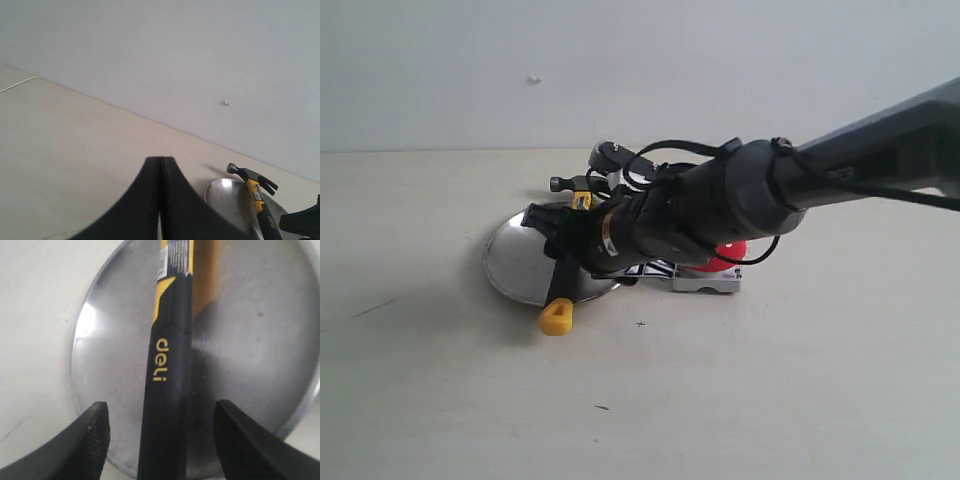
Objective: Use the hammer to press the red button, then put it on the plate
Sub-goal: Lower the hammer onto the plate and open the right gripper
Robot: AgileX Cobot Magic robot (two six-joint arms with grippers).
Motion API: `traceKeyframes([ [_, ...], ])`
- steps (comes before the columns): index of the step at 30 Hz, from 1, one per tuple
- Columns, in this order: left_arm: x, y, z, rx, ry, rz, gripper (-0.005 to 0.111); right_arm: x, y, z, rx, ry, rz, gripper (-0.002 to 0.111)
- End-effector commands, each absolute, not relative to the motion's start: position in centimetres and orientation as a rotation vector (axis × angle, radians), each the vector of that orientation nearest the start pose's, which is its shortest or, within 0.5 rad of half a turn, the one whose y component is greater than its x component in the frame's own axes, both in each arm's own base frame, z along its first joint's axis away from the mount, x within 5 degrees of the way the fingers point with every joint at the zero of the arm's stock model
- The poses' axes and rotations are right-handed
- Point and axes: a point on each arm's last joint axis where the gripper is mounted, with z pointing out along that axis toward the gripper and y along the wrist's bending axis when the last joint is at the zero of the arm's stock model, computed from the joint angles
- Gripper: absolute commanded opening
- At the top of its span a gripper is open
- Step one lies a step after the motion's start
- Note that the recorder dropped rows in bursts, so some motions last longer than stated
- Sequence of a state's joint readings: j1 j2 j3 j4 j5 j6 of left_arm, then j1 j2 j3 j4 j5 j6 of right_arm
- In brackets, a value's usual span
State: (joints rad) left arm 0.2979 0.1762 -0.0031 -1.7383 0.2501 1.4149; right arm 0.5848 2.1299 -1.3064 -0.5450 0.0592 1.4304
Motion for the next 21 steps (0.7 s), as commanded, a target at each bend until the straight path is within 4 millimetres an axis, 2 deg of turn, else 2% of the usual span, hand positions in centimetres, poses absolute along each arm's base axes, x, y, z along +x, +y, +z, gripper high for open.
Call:
traceKeyframes([
  [1,7.2,-0.1,20.7,-0.32,1.581,-0.222,0.0,37.1,23.2,16.1,0.275,2.418,0.507,0.059],
  [3,7.2,-0.1,20.7,-0.32,1.581,-0.222,0.0,36.8,22.8,18.8,0.176,2.379,0.475,0.058],
  [4,7.2,-0.1,20.7,-0.32,1.581,-0.222,0.0,36.3,22.5,20.3,0.134,2.367,0.437,0.054],
  [6,7.2,-0.1,20.7,-0.32,1.581,-0.222,0.0,34.9,22.0,23.5,0.028,2.346,0.329,0.039],
  [9,7.2,-0.1,20.7,-0.32,1.581,-0.222,0.0,32.6,21.8,26.7,-0.101,2.302,0.232,0.019],
  [10,7.2,-0.1,20.7,-0.32,1.581,-0.222,0.0,30.3,21.8,28.6,-0.197,2.239,0.204,0.009],
  [11,7.2,-0.1,20.7,-0.32,1.581,-0.222,0.0,29.3,21.7,29.4,-0.249,2.204,0.186,0.005],
  [12,7.2,-0.1,20.7,-0.32,1.581,-0.222,0.0,26.7,21.2,30.8,-0.301,2.145,0.169,0.0],
  [16,7.2,-0.1,20.7,-0.32,1.581,-0.222,0.0,21.7,19.6,31.9,-0.335,2.038,0.208,0.0],
  [17,7.2,-0.1,20.7,-0.32,1.581,-0.222,0.0,19.3,18.4,31.6,-0.348,2.001,0.242,0.0],
  [20,7.2,-0.1,20.7,-0.32,1.581,-0.222,0.0,16.7,16.6,30.7,-0.345,1.948,0.292,0.0],
  [21,7.2,-0.1,20.7,-0.32,1.581,-0.222,0.0,15.3,15.1,29.8,-0.344,1.918,0.312,0.0],
])
